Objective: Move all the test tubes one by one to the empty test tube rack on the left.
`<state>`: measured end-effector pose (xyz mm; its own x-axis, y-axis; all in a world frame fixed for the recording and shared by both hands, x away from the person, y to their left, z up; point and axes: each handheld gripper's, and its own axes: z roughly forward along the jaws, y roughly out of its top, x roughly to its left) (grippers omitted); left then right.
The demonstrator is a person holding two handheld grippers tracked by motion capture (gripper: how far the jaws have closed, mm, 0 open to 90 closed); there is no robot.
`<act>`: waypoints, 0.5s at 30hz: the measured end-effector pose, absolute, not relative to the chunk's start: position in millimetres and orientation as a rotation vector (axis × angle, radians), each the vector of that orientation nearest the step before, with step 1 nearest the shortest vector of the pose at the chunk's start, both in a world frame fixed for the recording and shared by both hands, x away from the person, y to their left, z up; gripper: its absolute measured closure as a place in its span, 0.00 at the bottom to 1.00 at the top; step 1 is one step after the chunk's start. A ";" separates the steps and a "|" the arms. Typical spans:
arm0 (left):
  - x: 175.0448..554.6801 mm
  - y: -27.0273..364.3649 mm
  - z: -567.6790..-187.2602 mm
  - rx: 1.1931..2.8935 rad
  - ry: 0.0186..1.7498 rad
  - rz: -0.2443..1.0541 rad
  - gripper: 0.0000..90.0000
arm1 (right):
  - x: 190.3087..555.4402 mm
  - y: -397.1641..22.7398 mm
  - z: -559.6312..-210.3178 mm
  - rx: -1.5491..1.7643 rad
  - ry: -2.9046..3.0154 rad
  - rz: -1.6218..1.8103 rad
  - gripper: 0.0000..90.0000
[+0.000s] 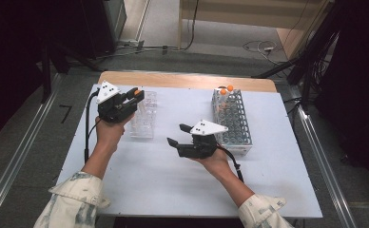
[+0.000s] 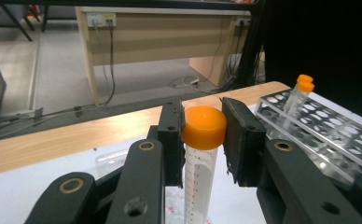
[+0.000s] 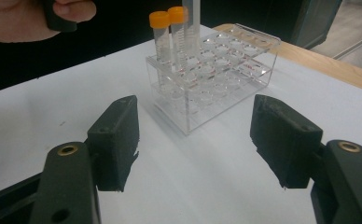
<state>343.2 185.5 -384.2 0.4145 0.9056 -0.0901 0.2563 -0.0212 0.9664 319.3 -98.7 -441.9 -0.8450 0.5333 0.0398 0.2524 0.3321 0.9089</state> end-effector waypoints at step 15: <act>364.4 199.0 -390.4 1.526 1.140 0.817 0.78 | 316.1 -105.0 -444.0 0.722 2.322 1.531 0.31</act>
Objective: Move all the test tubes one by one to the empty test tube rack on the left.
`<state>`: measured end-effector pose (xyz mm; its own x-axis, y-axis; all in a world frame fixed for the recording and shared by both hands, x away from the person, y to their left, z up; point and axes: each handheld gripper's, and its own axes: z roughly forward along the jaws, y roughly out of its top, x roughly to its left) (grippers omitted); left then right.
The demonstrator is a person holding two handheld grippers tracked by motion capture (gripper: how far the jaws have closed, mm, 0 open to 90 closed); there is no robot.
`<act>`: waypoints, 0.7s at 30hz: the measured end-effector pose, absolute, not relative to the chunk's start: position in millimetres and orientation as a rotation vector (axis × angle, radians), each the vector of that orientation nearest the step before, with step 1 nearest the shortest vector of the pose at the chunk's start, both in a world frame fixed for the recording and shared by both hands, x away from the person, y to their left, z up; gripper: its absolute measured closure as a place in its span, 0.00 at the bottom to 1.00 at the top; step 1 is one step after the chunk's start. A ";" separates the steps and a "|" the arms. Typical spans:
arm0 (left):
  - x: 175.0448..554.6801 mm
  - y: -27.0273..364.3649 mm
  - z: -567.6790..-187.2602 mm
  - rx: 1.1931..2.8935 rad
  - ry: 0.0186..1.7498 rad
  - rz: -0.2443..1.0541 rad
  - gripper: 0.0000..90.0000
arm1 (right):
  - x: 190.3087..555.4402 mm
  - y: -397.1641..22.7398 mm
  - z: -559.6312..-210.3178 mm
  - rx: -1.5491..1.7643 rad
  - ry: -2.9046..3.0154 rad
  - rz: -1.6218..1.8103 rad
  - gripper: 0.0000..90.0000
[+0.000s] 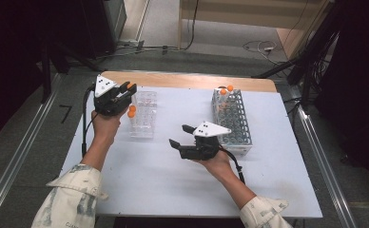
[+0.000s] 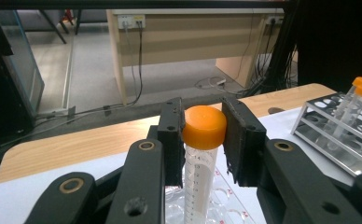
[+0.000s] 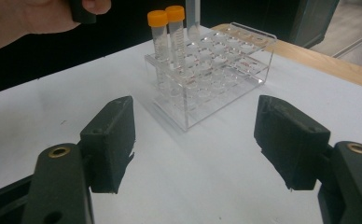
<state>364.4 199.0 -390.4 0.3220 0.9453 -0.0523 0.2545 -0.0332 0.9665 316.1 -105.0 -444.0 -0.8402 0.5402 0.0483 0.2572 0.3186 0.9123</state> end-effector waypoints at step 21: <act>364.3 194.1 -425.9 1.597 1.182 0.842 0.78 | 313.9 -108.2 -443.8 0.722 2.308 1.543 0.31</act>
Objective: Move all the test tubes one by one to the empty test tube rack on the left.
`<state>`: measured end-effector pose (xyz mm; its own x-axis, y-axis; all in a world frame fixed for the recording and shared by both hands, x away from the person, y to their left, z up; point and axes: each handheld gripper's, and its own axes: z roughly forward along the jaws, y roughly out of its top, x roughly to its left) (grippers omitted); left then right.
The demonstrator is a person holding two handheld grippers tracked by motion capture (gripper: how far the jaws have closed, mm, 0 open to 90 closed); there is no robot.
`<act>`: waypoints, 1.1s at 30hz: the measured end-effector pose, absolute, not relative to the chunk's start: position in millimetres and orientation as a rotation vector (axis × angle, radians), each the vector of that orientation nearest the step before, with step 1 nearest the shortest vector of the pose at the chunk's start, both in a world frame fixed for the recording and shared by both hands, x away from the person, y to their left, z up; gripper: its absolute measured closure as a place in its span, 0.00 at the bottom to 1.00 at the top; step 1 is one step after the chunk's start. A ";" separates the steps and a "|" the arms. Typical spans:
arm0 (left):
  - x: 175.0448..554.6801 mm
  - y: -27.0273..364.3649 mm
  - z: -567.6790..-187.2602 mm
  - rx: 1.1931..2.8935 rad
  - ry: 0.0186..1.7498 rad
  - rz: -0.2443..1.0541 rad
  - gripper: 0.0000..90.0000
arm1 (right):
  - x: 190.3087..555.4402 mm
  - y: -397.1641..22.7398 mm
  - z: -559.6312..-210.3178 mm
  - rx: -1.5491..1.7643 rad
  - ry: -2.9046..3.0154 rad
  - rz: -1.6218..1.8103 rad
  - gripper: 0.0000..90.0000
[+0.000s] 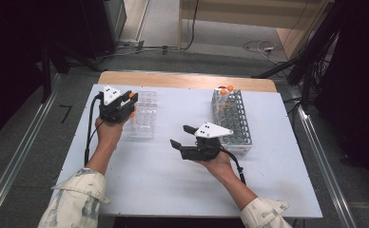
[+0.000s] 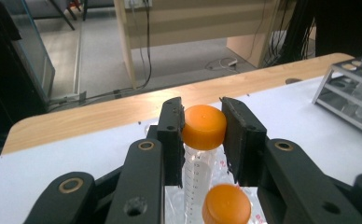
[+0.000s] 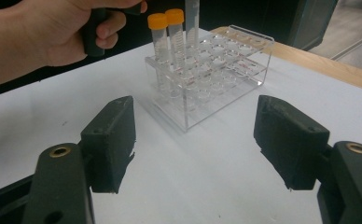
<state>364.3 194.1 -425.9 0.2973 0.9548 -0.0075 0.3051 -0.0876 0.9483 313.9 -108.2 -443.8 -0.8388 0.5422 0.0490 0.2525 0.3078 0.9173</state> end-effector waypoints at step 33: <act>349.6 188.1 -425.6 1.554 1.158 0.790 0.41 | 317.6 -130.3 -428.6 0.771 2.209 1.561 0.32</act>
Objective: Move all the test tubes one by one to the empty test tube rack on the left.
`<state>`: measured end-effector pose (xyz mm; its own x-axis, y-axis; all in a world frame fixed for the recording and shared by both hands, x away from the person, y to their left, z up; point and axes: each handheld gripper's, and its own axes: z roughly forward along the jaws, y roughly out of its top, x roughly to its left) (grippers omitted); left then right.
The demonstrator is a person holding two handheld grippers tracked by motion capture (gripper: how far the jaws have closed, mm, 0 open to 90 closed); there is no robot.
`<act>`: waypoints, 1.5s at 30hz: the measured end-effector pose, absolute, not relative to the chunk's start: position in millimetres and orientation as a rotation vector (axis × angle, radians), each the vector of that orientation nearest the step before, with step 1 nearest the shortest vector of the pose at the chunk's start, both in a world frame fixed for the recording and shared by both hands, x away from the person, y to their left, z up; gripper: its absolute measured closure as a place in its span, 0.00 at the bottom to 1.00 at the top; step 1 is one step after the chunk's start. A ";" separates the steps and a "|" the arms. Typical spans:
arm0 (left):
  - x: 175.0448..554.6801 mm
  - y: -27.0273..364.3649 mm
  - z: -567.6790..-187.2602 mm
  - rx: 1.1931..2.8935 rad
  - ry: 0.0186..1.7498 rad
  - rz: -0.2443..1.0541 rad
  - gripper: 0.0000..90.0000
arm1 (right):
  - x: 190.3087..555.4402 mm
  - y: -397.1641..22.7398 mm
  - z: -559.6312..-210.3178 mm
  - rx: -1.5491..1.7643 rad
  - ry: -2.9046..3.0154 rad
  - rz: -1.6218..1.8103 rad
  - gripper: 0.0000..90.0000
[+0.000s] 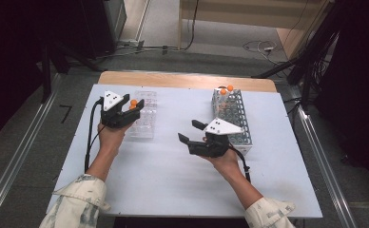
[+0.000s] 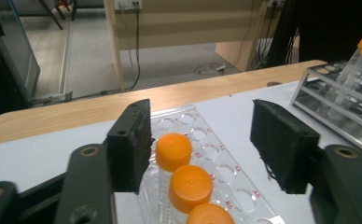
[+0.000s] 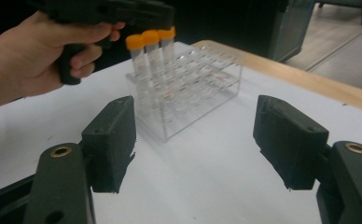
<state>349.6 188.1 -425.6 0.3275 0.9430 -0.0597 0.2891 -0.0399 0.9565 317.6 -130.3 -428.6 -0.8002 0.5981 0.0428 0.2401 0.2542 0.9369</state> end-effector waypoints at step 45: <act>299.1 158.6 -421.7 1.575 1.038 0.696 0.23 | 448.0 -213.7 -418.9 1.063 2.094 1.117 0.54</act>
